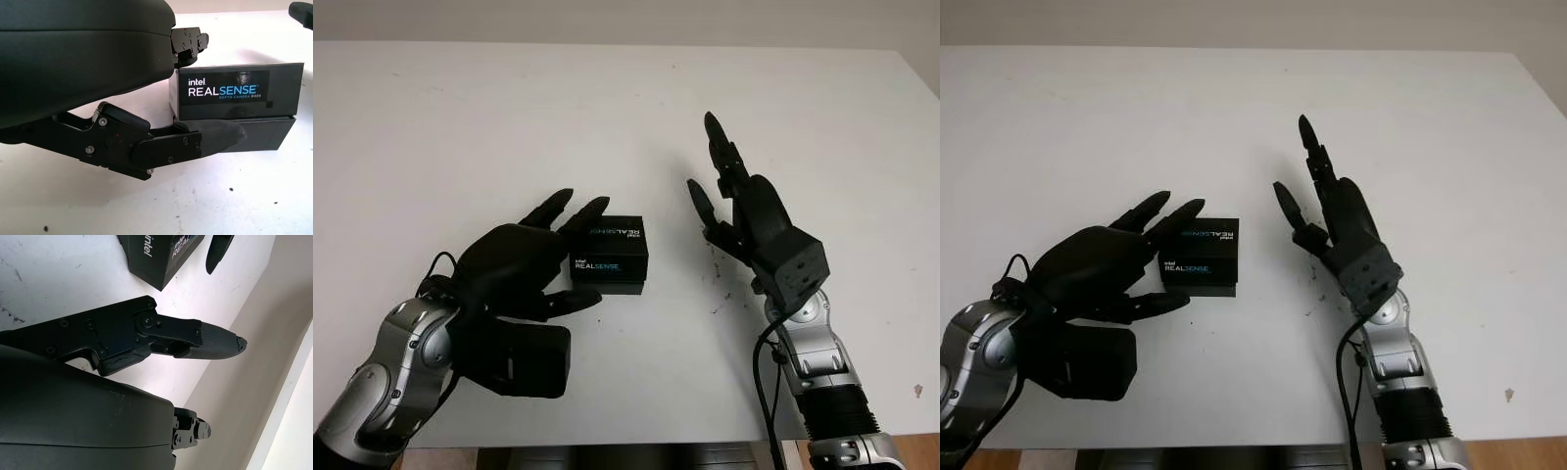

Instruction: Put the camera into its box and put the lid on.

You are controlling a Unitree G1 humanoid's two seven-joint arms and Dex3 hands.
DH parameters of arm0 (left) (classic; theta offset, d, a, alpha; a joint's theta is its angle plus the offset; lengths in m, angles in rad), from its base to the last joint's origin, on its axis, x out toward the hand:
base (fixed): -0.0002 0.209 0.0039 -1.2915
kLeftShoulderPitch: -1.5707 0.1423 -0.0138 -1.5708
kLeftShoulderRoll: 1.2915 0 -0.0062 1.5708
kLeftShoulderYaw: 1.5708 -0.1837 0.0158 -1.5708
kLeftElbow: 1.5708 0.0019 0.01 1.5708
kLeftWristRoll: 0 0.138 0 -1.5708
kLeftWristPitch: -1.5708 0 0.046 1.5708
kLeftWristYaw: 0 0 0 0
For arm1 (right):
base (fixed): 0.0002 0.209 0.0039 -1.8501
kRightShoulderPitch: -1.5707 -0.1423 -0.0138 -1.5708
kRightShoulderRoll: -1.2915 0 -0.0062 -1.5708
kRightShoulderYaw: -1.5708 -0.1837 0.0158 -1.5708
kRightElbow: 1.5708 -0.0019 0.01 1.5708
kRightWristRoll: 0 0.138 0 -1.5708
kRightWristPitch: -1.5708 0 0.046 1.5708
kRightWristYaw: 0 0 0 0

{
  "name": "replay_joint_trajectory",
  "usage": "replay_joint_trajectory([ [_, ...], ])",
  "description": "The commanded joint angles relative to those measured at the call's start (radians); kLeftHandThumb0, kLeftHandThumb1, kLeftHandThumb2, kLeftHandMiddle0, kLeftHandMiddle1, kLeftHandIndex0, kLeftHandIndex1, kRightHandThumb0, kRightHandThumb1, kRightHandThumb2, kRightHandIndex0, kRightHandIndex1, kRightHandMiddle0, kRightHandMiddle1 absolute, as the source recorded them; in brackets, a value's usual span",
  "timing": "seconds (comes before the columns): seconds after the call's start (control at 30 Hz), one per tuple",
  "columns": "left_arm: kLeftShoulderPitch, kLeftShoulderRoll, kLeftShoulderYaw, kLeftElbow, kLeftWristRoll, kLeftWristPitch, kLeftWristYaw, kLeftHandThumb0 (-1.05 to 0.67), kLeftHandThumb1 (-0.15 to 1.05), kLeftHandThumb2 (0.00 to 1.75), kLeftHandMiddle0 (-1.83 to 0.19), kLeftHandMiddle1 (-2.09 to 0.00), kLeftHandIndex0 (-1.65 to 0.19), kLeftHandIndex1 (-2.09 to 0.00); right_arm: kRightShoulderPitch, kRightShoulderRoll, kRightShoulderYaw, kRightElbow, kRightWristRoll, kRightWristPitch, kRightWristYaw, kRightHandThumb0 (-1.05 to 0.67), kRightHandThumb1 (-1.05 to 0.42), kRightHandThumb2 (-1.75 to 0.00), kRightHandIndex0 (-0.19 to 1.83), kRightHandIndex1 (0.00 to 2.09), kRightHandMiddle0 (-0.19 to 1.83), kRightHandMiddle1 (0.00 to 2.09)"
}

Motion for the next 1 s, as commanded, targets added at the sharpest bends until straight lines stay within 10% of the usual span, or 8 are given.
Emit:
replay_joint_trajectory([
  [0.0, 0.016, -0.008, 0.011, -0.016, 0.004, -0.007, -0.004, -0.76, 1.05, 0.61, 0.19, 0.0, 0.15, -0.04, 0.0, -0.003, -0.007, -0.013, 0.0, -0.012, -0.006, -0.72, -1.05, -0.55, -0.02, 0.06, -0.02, 0.06],
  [0.97, 0.179, -0.022, 0.1, -0.164, -0.083, -0.076, -0.062, -0.8, 1.05, 0.77, 0.19, 0.0, -0.07, -0.12, 0.001, -0.007, -0.007, -0.019, -0.003, -0.008, 0.0, -0.72, -1.05, -0.56, -0.03, 0.05, -0.03, 0.05],
])
